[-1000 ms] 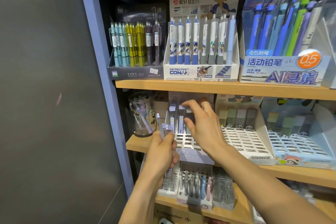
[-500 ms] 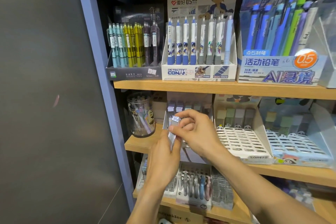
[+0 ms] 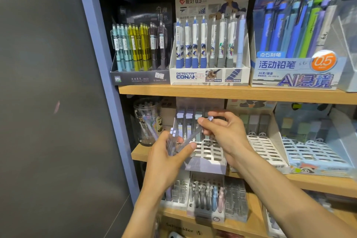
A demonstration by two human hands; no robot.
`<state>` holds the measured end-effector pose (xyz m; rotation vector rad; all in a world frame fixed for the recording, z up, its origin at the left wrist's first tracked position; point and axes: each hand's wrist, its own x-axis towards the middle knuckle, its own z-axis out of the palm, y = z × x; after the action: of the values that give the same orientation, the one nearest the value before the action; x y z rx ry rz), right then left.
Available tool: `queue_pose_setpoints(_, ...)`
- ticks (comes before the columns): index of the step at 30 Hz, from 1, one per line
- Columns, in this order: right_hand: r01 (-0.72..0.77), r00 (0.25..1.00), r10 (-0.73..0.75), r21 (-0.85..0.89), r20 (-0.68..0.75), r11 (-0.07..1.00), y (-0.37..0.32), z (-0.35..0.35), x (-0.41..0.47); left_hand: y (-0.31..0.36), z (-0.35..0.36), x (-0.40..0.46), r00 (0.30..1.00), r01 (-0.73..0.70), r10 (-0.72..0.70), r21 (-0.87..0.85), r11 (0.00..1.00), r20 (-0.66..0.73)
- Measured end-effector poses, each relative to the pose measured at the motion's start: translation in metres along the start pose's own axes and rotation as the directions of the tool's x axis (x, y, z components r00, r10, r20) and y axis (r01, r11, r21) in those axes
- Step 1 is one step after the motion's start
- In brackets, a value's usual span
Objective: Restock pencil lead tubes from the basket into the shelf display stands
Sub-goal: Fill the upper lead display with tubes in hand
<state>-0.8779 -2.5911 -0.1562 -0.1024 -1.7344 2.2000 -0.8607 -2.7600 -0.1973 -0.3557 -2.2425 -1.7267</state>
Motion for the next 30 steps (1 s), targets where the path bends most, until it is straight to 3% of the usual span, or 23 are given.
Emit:
queue_pose_setpoints(5,0.008,0.998,-0.014,0.094,0.057,0.996,0.002,-0.004,-0.004,0.0,-0.001,0.001,0.997,0.072,-0.072,-0.01,0.997,0.003)
queue_pose_setpoints(8,0.136,0.99,-0.137,0.066,0.014,0.988,0.003,-0.003,-0.006,-0.001,-0.002,0.0,0.975,0.208,-0.209,-0.031,0.978,-0.068)
queue_pose_setpoints(10,0.272,0.961,-0.274,-0.048,-0.028,0.961,0.004,-0.001,-0.006,-0.001,-0.005,0.001,0.945,0.298,-0.304,-0.063,0.952,-0.124)
queue_pose_setpoints(15,0.489,0.871,-0.48,-0.298,0.106,0.82,0.01,0.009,-0.006,0.0,-0.011,0.009,0.886,0.409,-0.464,-0.478,0.777,0.004)
queue_pose_setpoints(21,0.621,0.767,-0.61,-0.474,0.201,0.624,0.026,0.014,0.002,-0.001,-0.009,0.01,0.907,0.366,-0.421,-0.505,0.782,0.005)
queue_pose_setpoints(30,0.715,0.674,-0.654,-0.524,0.342,0.463,0.018,0.023,0.012,-0.004,-0.006,0.009,0.92,0.34,-0.392,-0.495,0.799,-0.002)
